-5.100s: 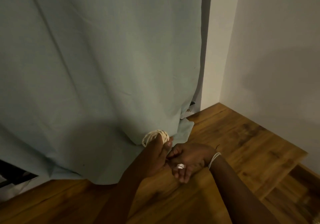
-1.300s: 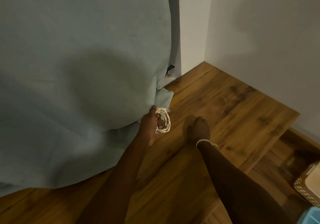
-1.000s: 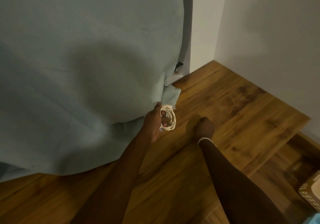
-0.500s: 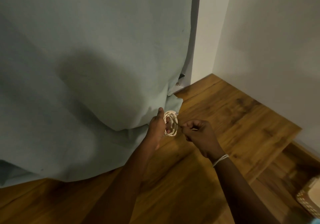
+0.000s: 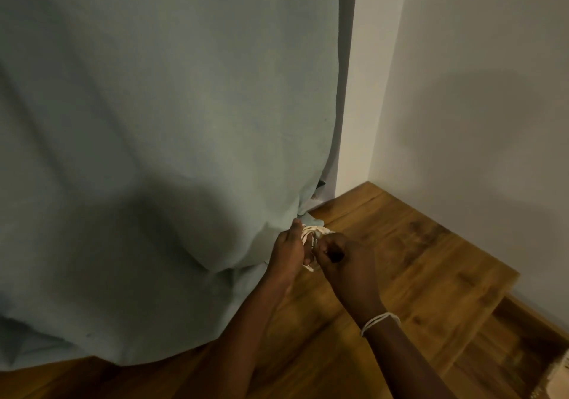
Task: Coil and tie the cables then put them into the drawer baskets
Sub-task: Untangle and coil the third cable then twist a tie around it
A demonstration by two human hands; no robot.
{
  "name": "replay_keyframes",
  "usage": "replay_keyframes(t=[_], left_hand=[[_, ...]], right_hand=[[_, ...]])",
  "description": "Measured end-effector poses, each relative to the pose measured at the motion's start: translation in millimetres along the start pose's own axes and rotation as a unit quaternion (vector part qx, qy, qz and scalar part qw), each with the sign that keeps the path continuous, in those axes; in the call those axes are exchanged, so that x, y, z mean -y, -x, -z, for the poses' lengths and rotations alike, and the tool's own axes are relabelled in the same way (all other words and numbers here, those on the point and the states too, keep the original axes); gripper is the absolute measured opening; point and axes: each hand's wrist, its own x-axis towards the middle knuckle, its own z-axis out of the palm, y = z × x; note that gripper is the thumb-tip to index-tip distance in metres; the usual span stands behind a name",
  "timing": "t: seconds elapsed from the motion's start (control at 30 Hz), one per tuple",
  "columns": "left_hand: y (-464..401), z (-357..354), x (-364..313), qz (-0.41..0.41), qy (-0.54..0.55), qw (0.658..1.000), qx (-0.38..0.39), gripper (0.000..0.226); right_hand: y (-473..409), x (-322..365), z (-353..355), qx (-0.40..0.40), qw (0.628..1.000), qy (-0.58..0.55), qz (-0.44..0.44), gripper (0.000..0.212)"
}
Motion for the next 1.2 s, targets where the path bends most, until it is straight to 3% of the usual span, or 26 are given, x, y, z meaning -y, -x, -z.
replay_keyframes(t=[0.17,0.27,0.4,0.5,0.83,1.0,1.13,1.2], left_hand=[[9.0,-0.2,-11.8,0.044,0.096,0.994,-0.009,0.039],[10.6,2.5,-14.3,0.095,0.181,0.978,0.03,0.038],[10.2,8.7,-16.8,0.119,0.243,0.958,0.096,0.038],[14.7,9.0,-19.8,0.103,0.241,0.959,0.108,0.032],[25.2,0.8,-27.5,0.074,0.2,0.964,0.159,0.05],[26.0,-1.4,-28.3,0.087,0.209,0.958,0.178,0.046],[30.2,-1.4,-29.1,0.104,0.184,0.961,0.178,0.053],[32.7,-0.7,-29.2,0.108,0.166,0.963,0.182,0.055]], right_hand=[[2.0,13.2,-3.7,-0.065,0.998,-0.022,-0.011,0.012],[2.9,16.5,-2.7,-0.096,0.995,-0.002,0.014,0.013],[-0.8,20.4,5.5,-0.066,0.994,0.049,0.069,0.02],[-1.9,21.5,7.6,-0.06,0.994,0.063,0.072,0.021],[7.5,27.6,21.0,-0.142,0.983,0.047,0.111,0.016],[8.8,23.0,24.0,-0.146,0.981,0.059,0.111,0.026],[7.3,30.8,24.4,-0.129,0.976,0.099,0.146,0.01],[9.8,29.8,23.0,-0.111,0.976,0.108,0.156,0.018]])
